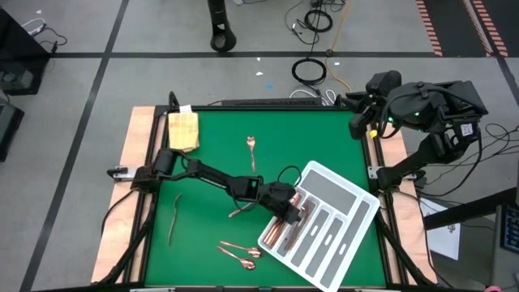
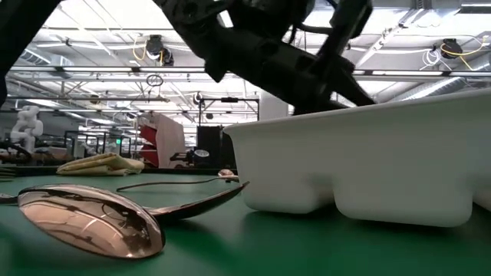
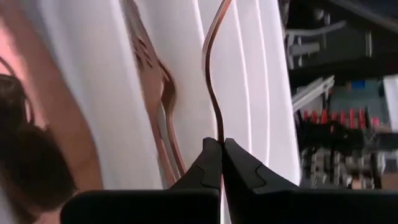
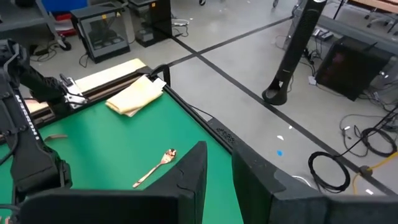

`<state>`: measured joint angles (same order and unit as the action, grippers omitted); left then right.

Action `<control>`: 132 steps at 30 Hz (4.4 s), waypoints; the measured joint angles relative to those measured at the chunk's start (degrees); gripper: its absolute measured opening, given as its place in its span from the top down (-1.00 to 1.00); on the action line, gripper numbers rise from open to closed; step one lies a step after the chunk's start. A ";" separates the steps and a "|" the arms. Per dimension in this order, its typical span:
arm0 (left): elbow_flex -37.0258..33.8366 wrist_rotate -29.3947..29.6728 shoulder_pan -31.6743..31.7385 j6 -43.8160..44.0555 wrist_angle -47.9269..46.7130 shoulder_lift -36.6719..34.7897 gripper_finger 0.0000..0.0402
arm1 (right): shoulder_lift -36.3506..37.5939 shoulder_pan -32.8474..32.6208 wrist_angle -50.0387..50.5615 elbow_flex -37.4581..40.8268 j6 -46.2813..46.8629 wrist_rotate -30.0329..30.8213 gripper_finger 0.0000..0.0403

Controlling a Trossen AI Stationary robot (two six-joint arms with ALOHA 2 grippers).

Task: Sort silverware
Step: Put the gold fork into the white cutlery tray, then put the gold spoon into the white cutlery tray

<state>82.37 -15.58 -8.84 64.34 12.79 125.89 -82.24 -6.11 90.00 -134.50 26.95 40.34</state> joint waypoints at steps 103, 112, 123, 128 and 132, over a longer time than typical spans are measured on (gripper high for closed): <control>-10.54 -1.63 3.83 -15.06 -10.43 -28.88 0.96 | 0.55 -0.02 0.02 0.00 -0.13 -4.46 0.68; -10.56 -6.81 0.77 -0.62 22.37 -15.59 0.96 | 2.27 -0.02 0.02 -0.02 4.32 -5.84 0.68; -3.22 9.66 -4.05 1.48 18.61 -3.43 0.96 | 2.27 -0.06 0.02 -0.02 1.12 -6.16 0.68; 3.23 12.15 -4.77 0.02 12.66 0.17 0.96 | 2.27 -0.06 0.02 -0.02 -0.24 -7.90 0.68; 9.86 14.33 -5.12 -3.19 2.09 2.48 0.96 | 2.27 -0.06 0.02 -0.01 -1.02 -9.20 0.68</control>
<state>92.23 -1.25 -13.96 61.15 14.88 128.37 -79.96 -6.17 90.02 -134.50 25.93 31.14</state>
